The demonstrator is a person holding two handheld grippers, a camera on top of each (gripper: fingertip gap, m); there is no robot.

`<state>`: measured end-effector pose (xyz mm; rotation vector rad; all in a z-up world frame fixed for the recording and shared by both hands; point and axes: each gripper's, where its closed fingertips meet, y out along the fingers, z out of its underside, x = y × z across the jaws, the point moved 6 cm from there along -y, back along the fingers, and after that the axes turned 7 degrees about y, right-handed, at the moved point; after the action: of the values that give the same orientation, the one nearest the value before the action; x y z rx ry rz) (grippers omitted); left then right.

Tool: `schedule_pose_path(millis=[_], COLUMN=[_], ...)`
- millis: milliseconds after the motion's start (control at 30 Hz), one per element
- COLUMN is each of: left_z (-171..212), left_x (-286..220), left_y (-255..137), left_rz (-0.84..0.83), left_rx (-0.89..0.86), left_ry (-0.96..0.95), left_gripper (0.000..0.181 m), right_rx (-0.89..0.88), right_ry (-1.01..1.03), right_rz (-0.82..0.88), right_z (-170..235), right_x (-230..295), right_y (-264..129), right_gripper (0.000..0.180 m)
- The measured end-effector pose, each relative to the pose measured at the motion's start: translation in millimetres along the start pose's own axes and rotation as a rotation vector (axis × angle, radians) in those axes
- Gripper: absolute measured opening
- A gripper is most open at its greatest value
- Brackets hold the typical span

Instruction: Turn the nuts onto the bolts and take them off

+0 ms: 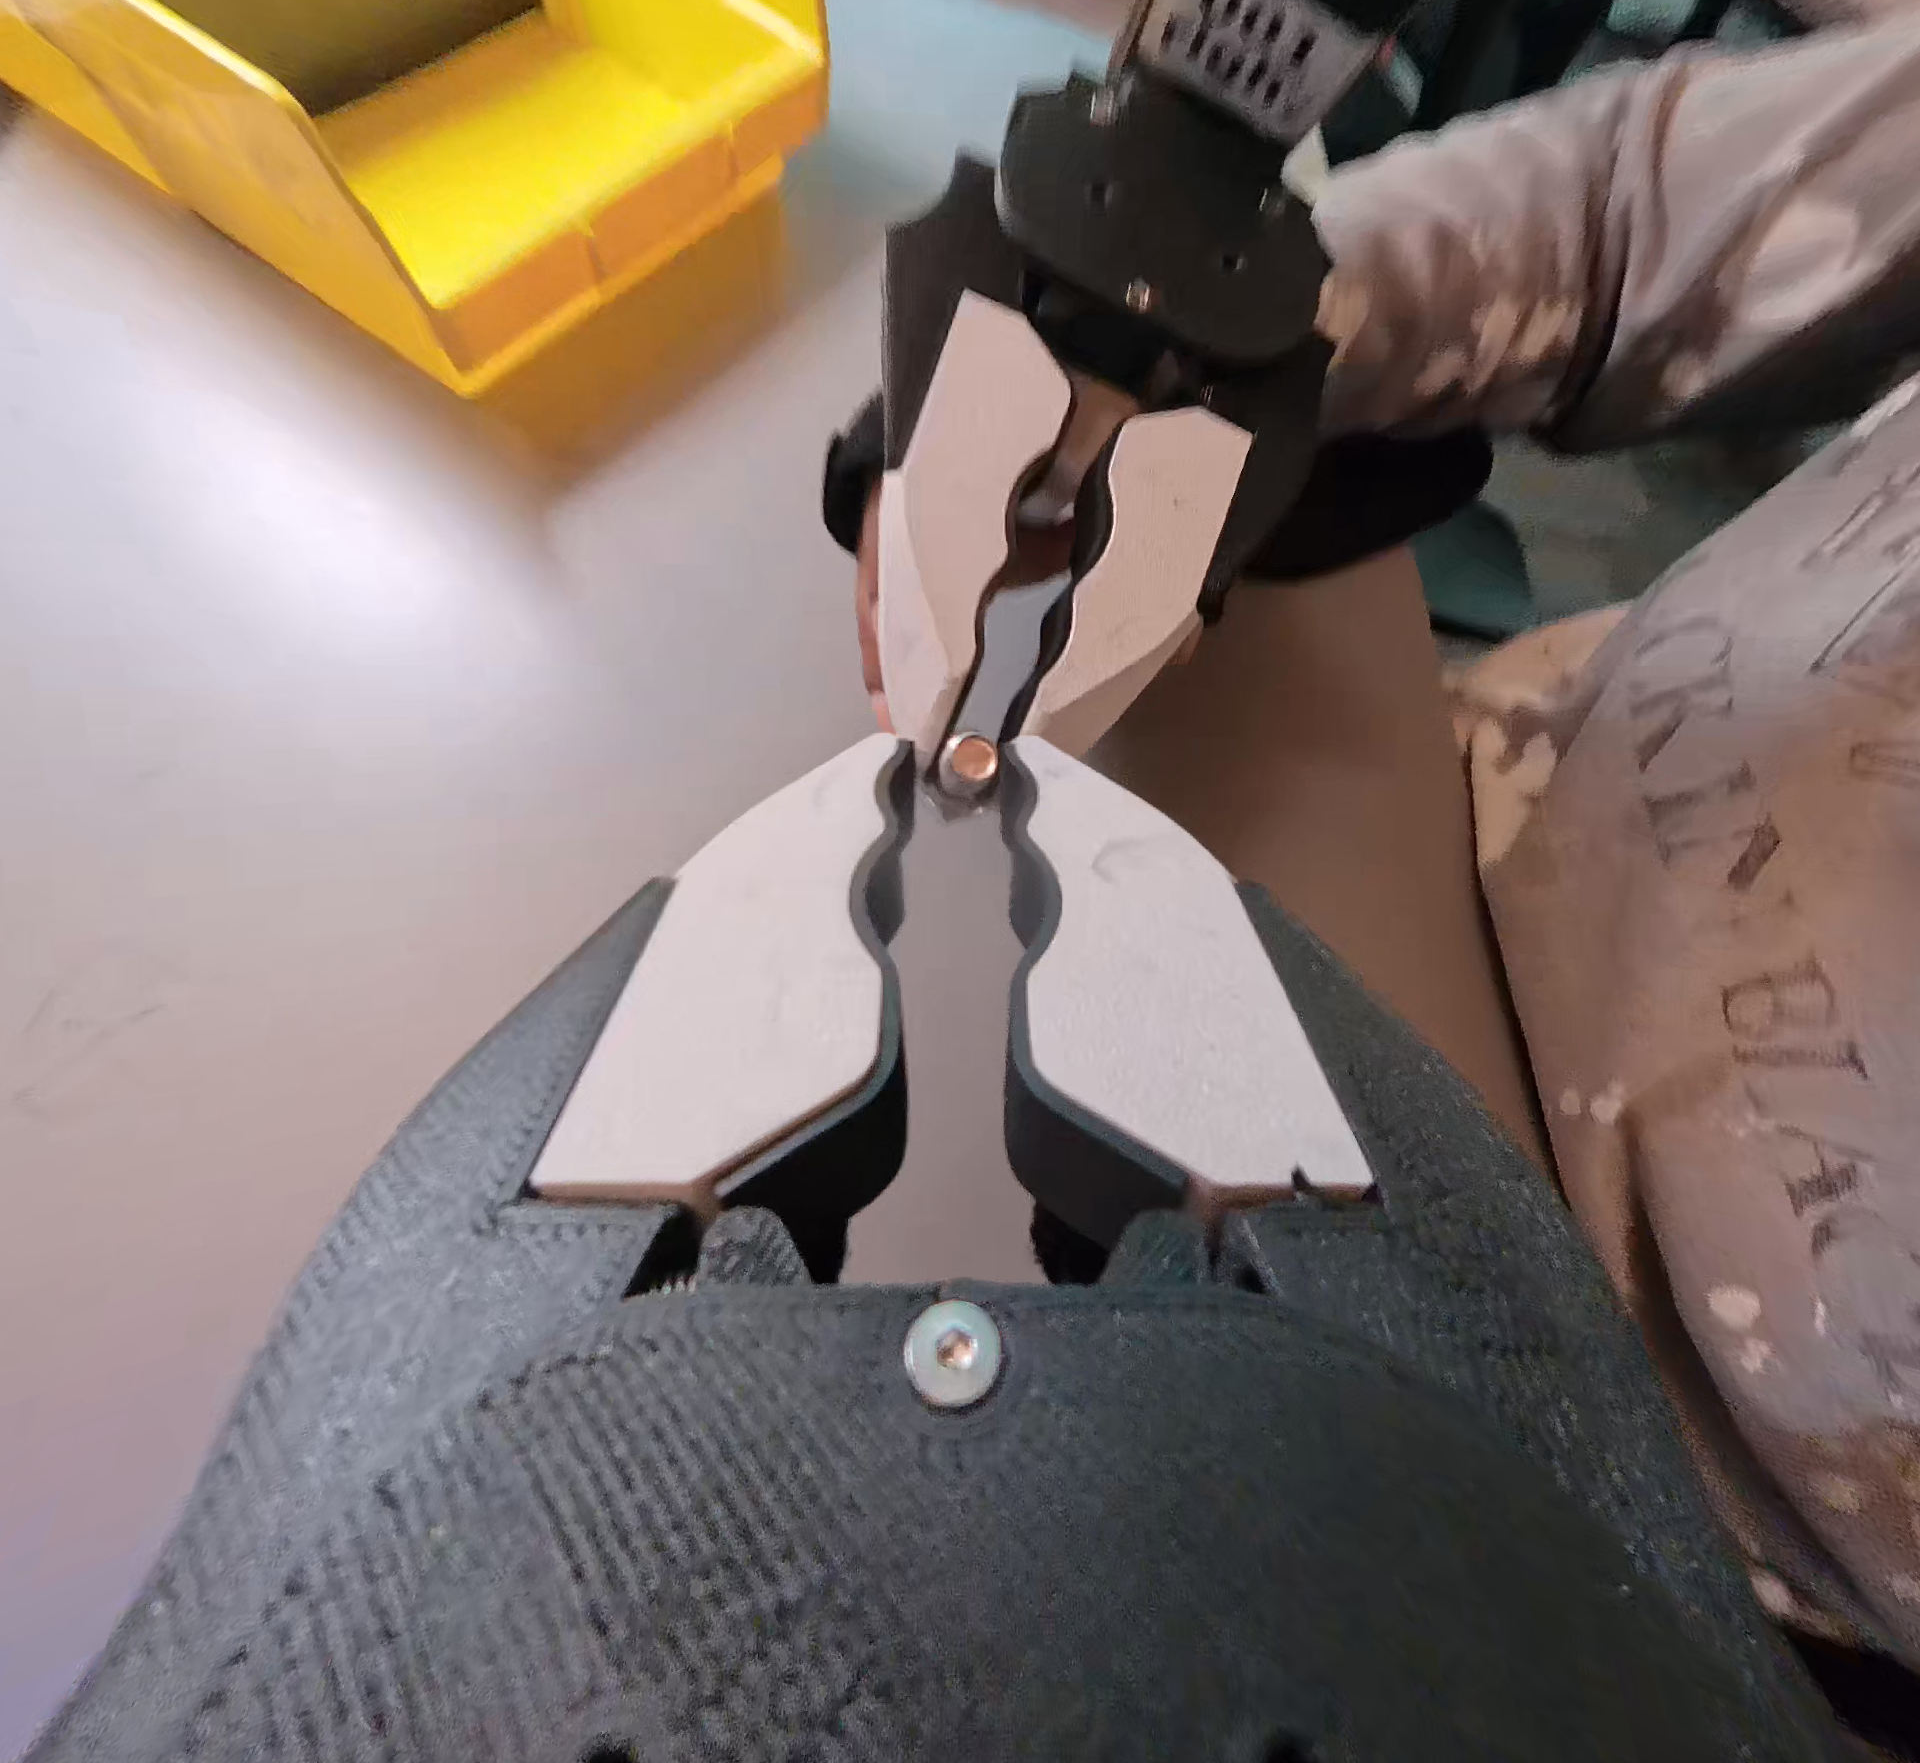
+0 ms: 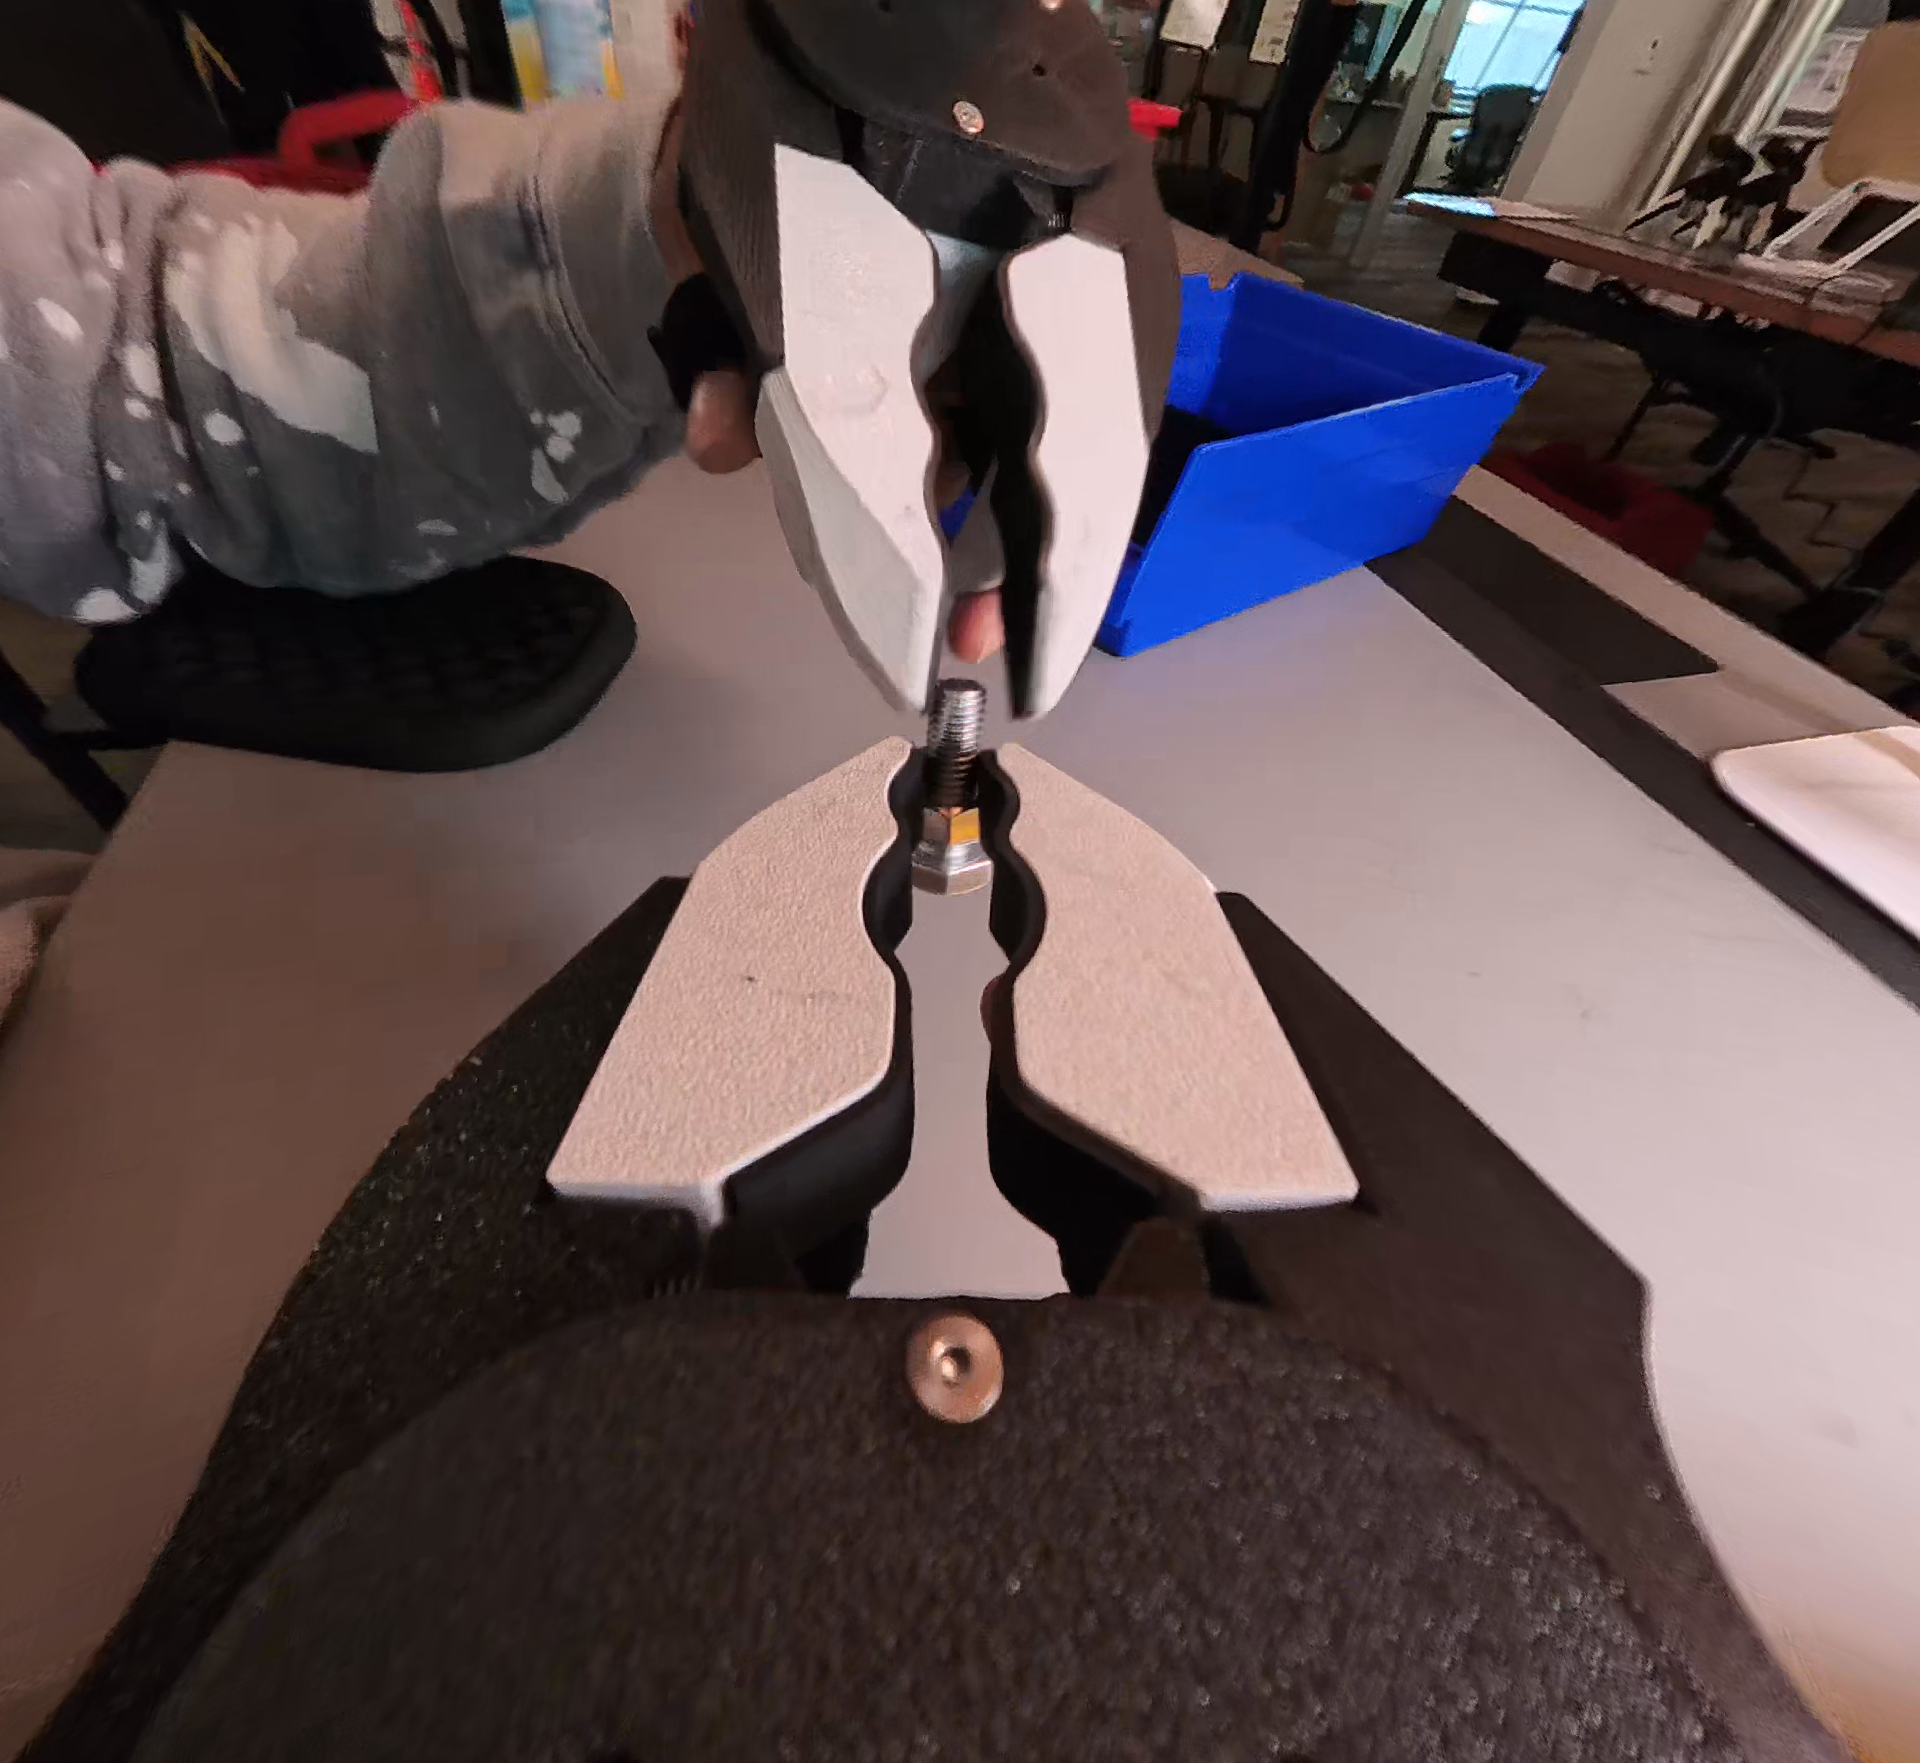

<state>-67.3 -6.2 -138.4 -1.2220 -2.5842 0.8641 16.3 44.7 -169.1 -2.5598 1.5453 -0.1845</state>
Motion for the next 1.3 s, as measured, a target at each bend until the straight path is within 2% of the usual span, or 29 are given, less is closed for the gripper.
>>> schedule_pose_path(millis=[67,167,333,400,833,967,1133,1267,1300], left_z=[-4.7,-0.5,1.3,-3.8,-7.0,-7.4,-3.2,-5.6,-5.8], left_x=[2.9,4.2,-3.2,-7.8,-17.8,-15.2,-8.3,-12.1,-11.7], left_y=[-8.4,-10.1,11.4,15.4,24.6,24.4,23.4,21.3,17.9], left_rz=[-0.009,-0.015,-0.087,-0.046,0.000,-0.124,-0.314,-0.363,-0.372], left_rx=[-0.150,-0.309,-0.410,-0.454,-0.597,-0.655,-0.697,-0.718,-0.738], left_ry=[-0.024,-0.060,0.012,-0.006,-0.040,-0.029,-0.024,0.018,0.017], left_gripper=[0.032,0.037,0.031,0.025,0.018,0.018,0.018,0.018,0.018], right_rx=[-0.039,-0.178,-0.328,-0.350,-0.354,-0.360,-0.319,-0.282,-0.292], right_ry=[0.063,0.163,0.270,0.282,0.266,0.257,0.228,0.222,0.220], right_rz=[-0.027,-0.066,-0.125,-0.123,-0.218,-0.153,-0.047,0.002,0.001], right_z=[-0.9,-11.1,-27.1,-28.3,-30.7,-33.6,-35.8,-32.8,-33.7], right_x=[-4.4,-11.3,-16.3,-17.0,-6.8,-11.8,-15.4,-17.8,-19.9], right_y=[-4.4,-15.4,-29.1,-31.6,-32.3,-35.3,-33.4,-28.9,-32.3], right_gripper=[0.009,0.009,0.009,0.009,0.009,0.012,0.032,0.030,0.022])
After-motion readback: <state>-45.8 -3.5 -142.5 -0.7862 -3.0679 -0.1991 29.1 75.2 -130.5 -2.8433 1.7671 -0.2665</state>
